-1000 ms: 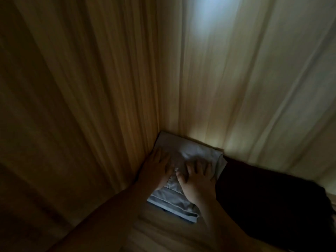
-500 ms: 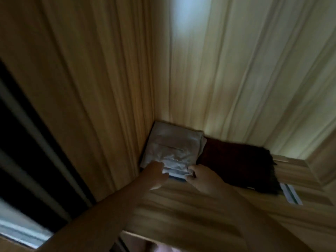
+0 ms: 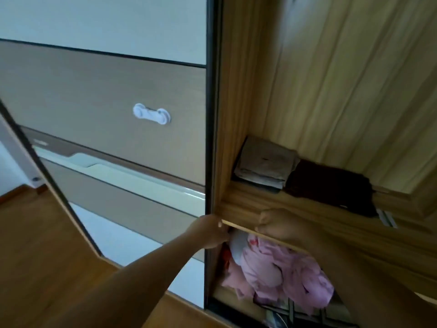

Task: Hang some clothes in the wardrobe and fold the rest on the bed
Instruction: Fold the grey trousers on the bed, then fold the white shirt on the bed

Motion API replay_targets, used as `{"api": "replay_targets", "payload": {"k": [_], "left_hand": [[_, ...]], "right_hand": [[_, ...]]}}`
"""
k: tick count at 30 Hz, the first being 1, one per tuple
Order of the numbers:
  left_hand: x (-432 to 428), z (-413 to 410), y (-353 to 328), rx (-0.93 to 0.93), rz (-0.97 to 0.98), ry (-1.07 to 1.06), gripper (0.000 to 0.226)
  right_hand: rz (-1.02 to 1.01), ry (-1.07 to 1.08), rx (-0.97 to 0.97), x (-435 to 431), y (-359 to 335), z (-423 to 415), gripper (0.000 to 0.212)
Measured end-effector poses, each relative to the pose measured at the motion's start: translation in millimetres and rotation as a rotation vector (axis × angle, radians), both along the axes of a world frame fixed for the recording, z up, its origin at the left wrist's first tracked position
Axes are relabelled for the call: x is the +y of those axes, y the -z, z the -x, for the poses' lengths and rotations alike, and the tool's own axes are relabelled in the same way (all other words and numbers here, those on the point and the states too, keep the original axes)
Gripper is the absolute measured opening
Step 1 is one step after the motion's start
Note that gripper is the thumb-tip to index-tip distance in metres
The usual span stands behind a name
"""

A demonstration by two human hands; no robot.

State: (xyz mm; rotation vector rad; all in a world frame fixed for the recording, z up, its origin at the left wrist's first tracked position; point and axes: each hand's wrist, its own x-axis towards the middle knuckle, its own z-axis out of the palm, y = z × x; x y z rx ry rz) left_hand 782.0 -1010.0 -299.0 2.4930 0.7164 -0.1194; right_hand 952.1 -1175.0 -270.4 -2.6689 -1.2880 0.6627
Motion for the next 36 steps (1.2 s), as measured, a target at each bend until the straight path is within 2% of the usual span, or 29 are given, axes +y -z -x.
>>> {"api": "replay_targets", "payload": {"k": [2,5,9,11,14,18,21,24,30,36], "left_hand": [[8,49,11,0.046,-0.015,-0.076,0.041],[28,125,11,0.046,-0.022,-0.223,0.05],[65,233,5,0.09,-0.033,-0.418,0.048],[80,287,0,0.118,-0.021,-0.514,0.037],[98,366,-1,0.119,0.0,-0.69,0.024],[114,472,-2,0.132,0.033,-0.899,0.027],[121,546,2,0.122,0.074,-1.082,0.026],[126,612,6,0.151,0.035,-1.249,0.036],[114,733,1,0.151,0.008,-1.659,0.035],[56,814,7,0.152,0.044,-2.013,0.035]], "right_hand": [[0.035,-0.099,0.076,15,3,35,0.036],[0.093,-0.215,0.046,46,5,100,0.032],[0.132,-0.369,0.053,104,-2,175,0.039],[0.139,-0.452,0.053,137,-7,215,0.045],[0.129,-0.582,0.039,187,-14,281,0.042],[0.106,-0.777,0.025,250,-18,373,0.042],[0.118,-0.949,0.046,299,-20,447,0.035],[0.125,-1.121,0.024,349,-20,528,0.037],[0.145,-1.518,-0.085,425,-24,690,0.043],[0.132,-1.857,-0.122,438,-18,834,0.041]]}}
